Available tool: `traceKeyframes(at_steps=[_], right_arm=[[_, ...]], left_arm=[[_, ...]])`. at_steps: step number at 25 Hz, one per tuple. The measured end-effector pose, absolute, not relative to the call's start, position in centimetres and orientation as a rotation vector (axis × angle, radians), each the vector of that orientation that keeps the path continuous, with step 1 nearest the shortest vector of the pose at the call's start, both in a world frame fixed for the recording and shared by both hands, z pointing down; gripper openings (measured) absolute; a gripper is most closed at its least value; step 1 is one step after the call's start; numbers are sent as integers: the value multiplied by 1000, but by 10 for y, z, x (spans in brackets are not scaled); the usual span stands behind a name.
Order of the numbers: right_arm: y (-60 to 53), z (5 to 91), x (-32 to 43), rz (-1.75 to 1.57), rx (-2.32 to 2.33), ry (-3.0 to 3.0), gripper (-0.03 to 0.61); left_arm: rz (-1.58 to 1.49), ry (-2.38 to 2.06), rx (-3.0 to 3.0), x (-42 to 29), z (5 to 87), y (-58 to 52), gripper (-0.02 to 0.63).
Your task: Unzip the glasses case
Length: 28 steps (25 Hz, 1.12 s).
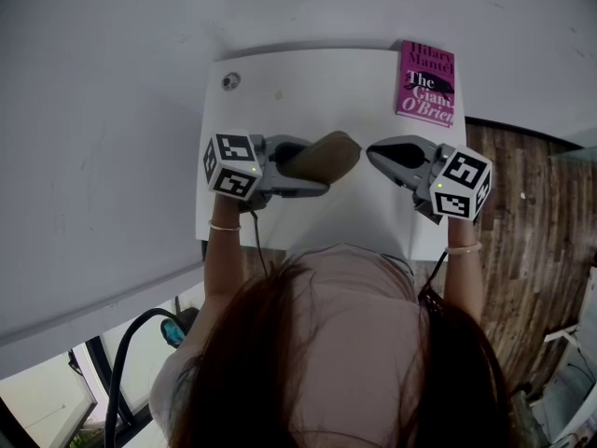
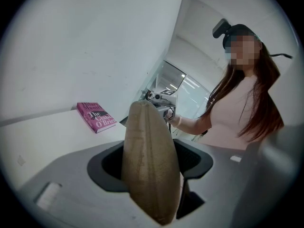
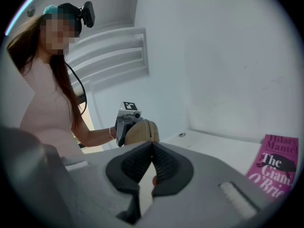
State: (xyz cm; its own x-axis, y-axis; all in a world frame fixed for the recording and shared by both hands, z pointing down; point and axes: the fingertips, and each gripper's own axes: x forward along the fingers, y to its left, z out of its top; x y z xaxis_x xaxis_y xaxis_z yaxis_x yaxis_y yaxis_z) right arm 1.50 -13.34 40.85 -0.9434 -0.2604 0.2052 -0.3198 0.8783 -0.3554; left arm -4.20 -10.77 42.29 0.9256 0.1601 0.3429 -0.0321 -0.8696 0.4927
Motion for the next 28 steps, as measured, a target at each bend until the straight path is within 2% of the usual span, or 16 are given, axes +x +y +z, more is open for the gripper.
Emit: traceKeyframes(at_steps=[6, 23, 28], right_arm=[[-136, 404, 16, 606, 468, -2919, 3], [-140, 411, 17, 650, 532, -2925, 3], [-143, 412, 17, 652, 556, -2931, 3]], left_arm=[[325, 97, 2548, -41, 413, -114, 293], [163, 40, 2496, -37, 412, -127, 294], [28, 19, 2456, -35, 409, -135, 295]])
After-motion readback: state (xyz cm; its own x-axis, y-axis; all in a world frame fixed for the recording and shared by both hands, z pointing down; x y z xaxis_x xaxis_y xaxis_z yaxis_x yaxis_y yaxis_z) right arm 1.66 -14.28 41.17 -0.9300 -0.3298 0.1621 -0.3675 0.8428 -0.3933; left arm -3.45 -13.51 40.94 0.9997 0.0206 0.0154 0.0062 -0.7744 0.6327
